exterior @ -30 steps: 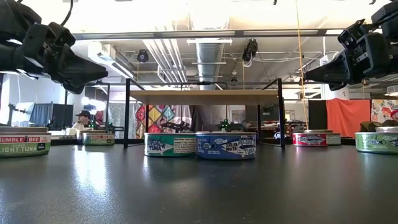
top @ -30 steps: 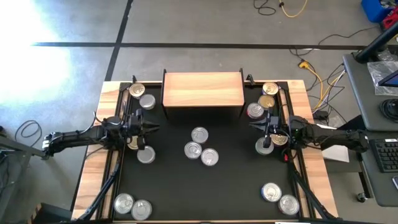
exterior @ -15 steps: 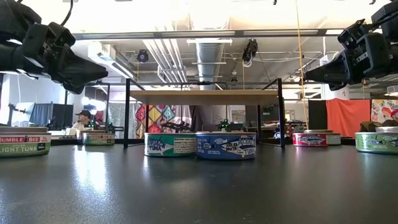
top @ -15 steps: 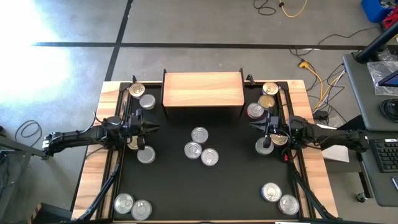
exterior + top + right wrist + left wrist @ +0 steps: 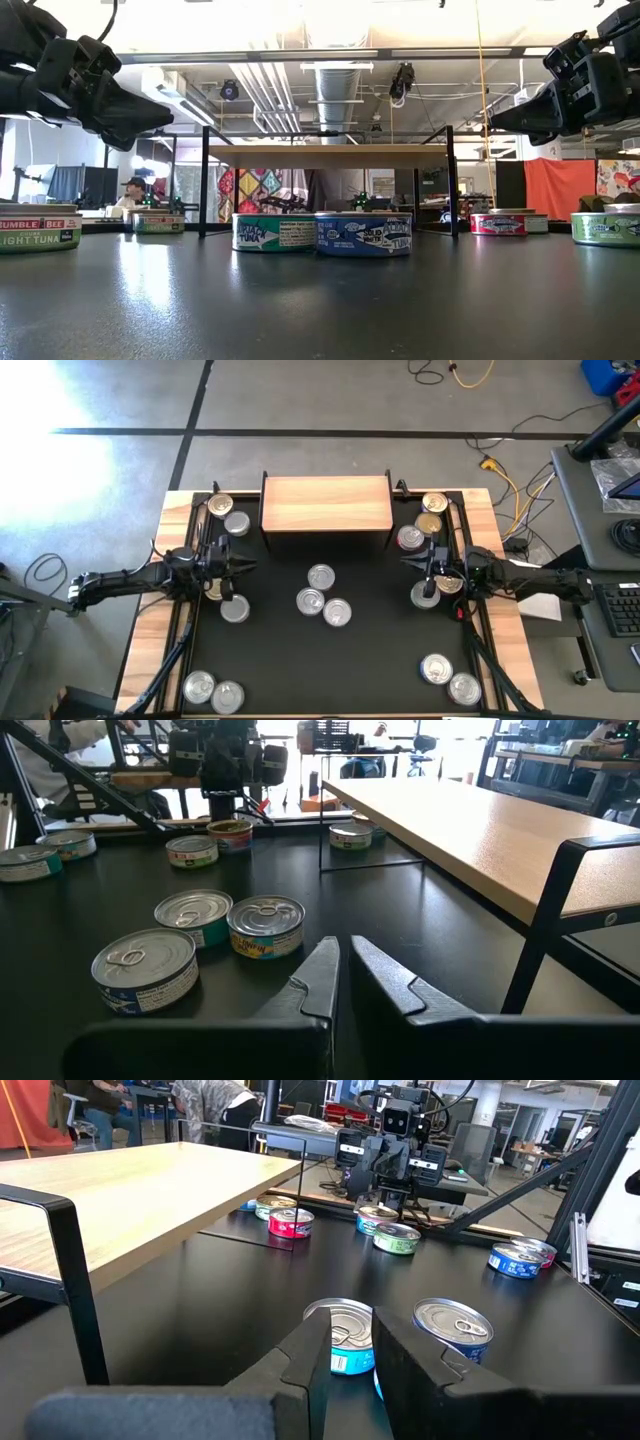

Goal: Stack canned seafood by type on shelf

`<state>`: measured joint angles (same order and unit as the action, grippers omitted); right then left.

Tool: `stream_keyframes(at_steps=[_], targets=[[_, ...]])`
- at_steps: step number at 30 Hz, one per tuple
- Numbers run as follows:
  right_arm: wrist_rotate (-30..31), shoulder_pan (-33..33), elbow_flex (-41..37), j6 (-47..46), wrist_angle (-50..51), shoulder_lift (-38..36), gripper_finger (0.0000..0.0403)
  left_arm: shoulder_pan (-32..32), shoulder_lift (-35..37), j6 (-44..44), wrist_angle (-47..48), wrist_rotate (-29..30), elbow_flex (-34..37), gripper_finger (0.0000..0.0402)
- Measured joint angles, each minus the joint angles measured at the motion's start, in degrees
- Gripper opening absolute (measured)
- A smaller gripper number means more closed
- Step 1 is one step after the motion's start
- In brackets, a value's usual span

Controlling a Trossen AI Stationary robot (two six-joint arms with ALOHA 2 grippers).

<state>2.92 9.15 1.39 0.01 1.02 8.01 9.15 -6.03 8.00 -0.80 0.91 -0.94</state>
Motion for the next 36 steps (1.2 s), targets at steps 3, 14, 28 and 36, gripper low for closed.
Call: stream_keyframes(at_steps=[3,14,28,36], targets=[[0.0,0.0,0.0,0.0,0.0,0.0,0.0018,0.0,0.0,0.0,0.0,0.0,0.0,0.0062],[0.0,0.0,0.0,0.0,0.0,0.0,0.0018,0.0,0.0,0.0,0.0,0.0,0.0,0.0062],[0.0,0.0,0.0,0.0,0.0,0.0,0.0018,0.0,-1.5,11.0,-15.3,4.6,0.0,0.0062],[0.0,0.0,0.0,0.0,0.0,0.0,0.0018,0.0,-9.4,-2.5,-14.8,4.1,0.1,0.0062]])
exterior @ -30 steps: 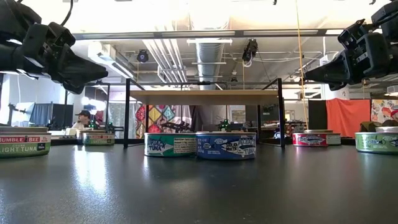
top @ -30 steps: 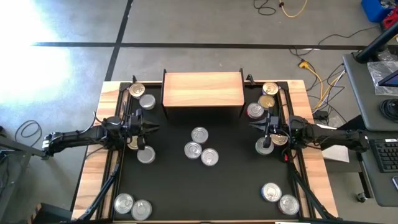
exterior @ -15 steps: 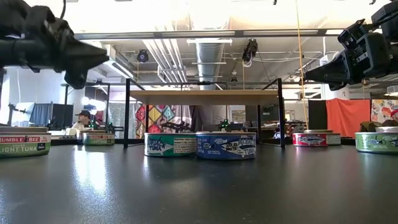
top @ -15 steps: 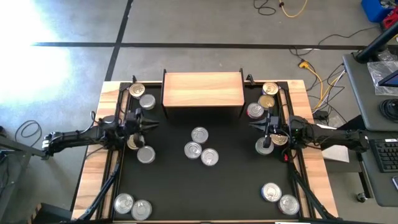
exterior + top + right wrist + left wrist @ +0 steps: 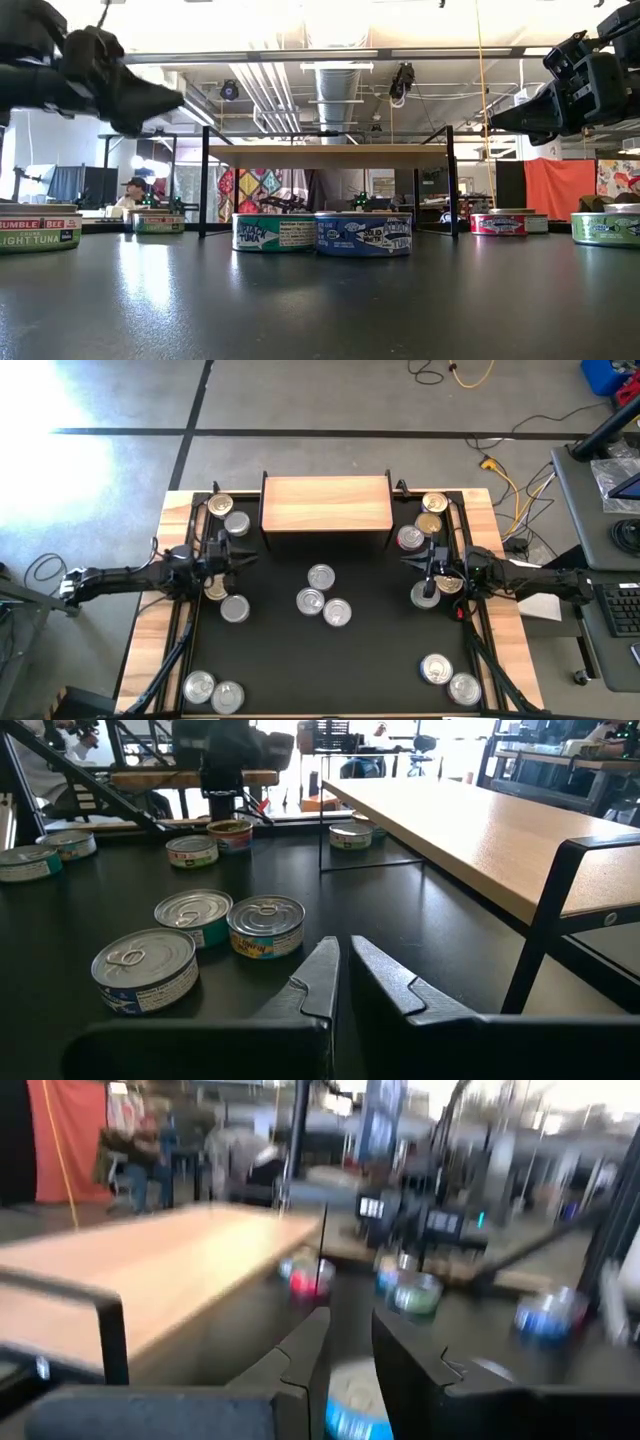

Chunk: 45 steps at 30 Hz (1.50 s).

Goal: Stack canned seafood by type on shelf
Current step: Put the top light blue tuna can on the shelf

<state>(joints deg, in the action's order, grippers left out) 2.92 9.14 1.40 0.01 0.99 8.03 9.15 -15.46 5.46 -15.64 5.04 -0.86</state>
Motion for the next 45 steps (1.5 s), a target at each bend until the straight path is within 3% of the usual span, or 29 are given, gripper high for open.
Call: stream_keyframes(at_steps=[3,7,11,16,21,26,29,37,42,45], targets=[[0.0,0.0,0.0,0.0,0.0,0.0,0.0018,-0.2,-3.5,0.2,-3.6,-1.5,0.2,0.0062],[0.0,0.0,0.0,0.0,0.0,0.0,0.0018,-0.2,-6.2,-3.5,-8.1,-10.1,-0.4,0.0075],[0.0,0.0,0.0,0.0,0.0,0.0,0.0018,-0.8,-7.1,-5.2,-9.4,-18.0,-0.5,0.0113],[0.0,0.0,0.0,0.0,0.0,0.0,0.0018,-4.5,-8.1,7.0,-9.4,-26.4,0.0,0.0165],[0.0,0.0,0.0,0.0,0.0,0.0,0.0018,-9.8,-8.4,11.4,-12.3,-19.2,0.1,0.0183],[0.0,0.0,0.0,0.0,0.0,0.0,0.0018,-14.1,-9.2,10.5,-14.7,-19.2,0.0,0.0184],[0.0,0.0,0.0,0.0,0.0,0.0,0.0018,-15.9,-11.3,7.6,-14.9,-16.2,0.0,0.0185],[0.0,0.0,0.0,0.0,0.0,0.0,0.0018,-16.3,-21.4,12.5,-15.4,-13.8,0.0,0.0222],[0.0,0.0,0.0,0.0,0.0,0.0,0.0018,-16.3,-29.3,14.2,-20.3,-1.6,0.0,0.0249],[0.0,0.0,0.0,0.0,0.0,0.0,0.0018,-16.4,-33.5,14.8,-22.7,0.2,-0.1,0.0253]])
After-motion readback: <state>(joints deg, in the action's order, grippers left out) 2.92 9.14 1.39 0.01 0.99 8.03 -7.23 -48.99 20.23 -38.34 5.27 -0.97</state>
